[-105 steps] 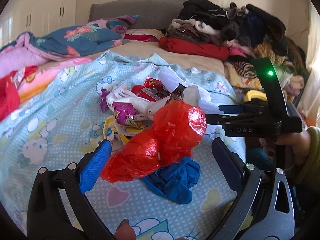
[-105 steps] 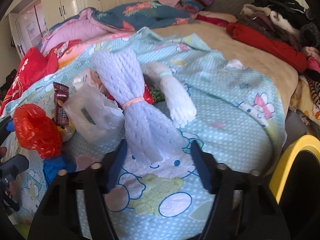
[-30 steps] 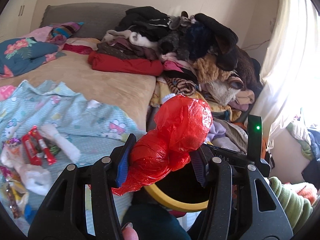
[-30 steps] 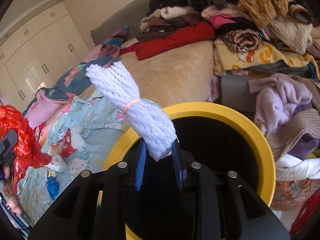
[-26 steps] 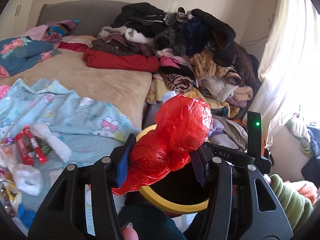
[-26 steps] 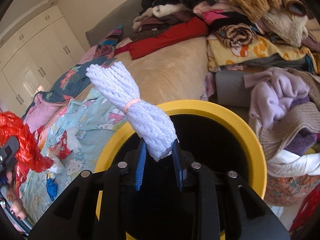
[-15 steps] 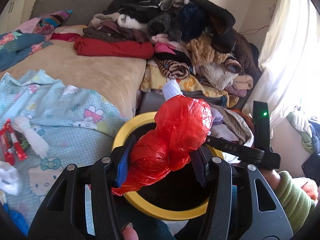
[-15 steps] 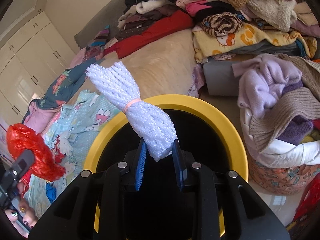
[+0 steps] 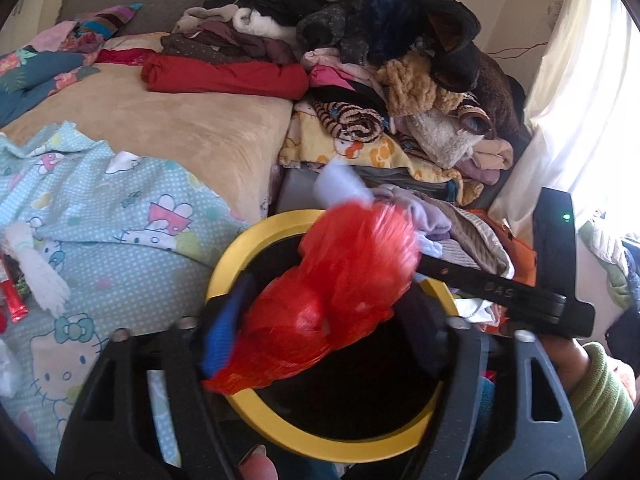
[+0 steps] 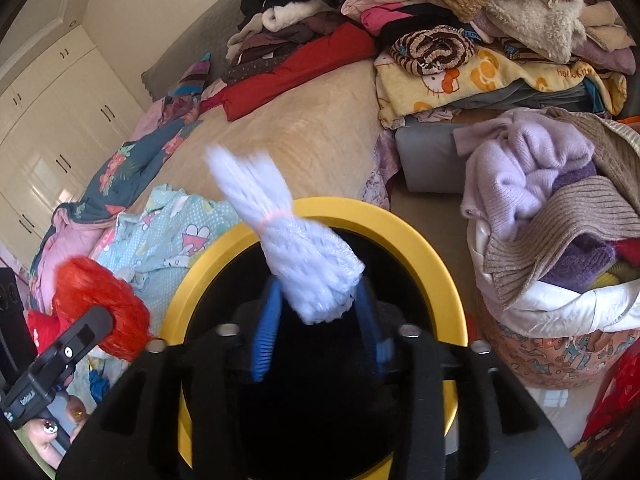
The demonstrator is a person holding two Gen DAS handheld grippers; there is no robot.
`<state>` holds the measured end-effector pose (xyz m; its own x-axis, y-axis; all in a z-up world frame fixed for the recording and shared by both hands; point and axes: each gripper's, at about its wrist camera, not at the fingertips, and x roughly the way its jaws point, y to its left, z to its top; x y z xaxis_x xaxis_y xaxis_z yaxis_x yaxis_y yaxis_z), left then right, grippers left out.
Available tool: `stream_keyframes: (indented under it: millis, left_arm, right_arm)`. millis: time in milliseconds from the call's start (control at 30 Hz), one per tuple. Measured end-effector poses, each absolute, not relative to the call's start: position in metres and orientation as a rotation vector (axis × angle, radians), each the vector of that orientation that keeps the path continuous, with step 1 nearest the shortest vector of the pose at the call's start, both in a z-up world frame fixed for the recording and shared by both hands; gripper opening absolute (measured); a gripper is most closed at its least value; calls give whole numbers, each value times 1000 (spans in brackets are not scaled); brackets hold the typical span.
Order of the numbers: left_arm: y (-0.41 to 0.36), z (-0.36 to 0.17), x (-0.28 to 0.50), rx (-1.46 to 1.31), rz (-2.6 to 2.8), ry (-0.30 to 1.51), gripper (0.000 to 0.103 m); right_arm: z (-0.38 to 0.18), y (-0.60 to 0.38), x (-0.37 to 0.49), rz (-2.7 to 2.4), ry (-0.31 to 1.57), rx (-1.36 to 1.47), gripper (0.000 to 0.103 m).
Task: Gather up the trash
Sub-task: 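Carry both held items over the yellow-rimmed bin and open both tools, then move both empty tools back over the trash on the bed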
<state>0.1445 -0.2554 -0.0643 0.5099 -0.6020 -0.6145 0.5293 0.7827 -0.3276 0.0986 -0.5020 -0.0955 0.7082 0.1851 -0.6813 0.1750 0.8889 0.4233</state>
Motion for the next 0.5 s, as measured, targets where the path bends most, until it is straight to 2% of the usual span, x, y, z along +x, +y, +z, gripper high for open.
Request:
stream_keyframes:
  millis: [67,100,500]
  left_arm:
    - [-252,-62,143,-104,-673,767,88]
    - [-250,-60,142,-105,-663,758,92]
    - [-217,-53,120,-87,-561,704,92]
  right_arm:
    - [-94,-503,98,-2,781,494,59]
    - [-93,-503,98,-7,777,493,59]
    - [-76,-482,96,-18,695,443,74]
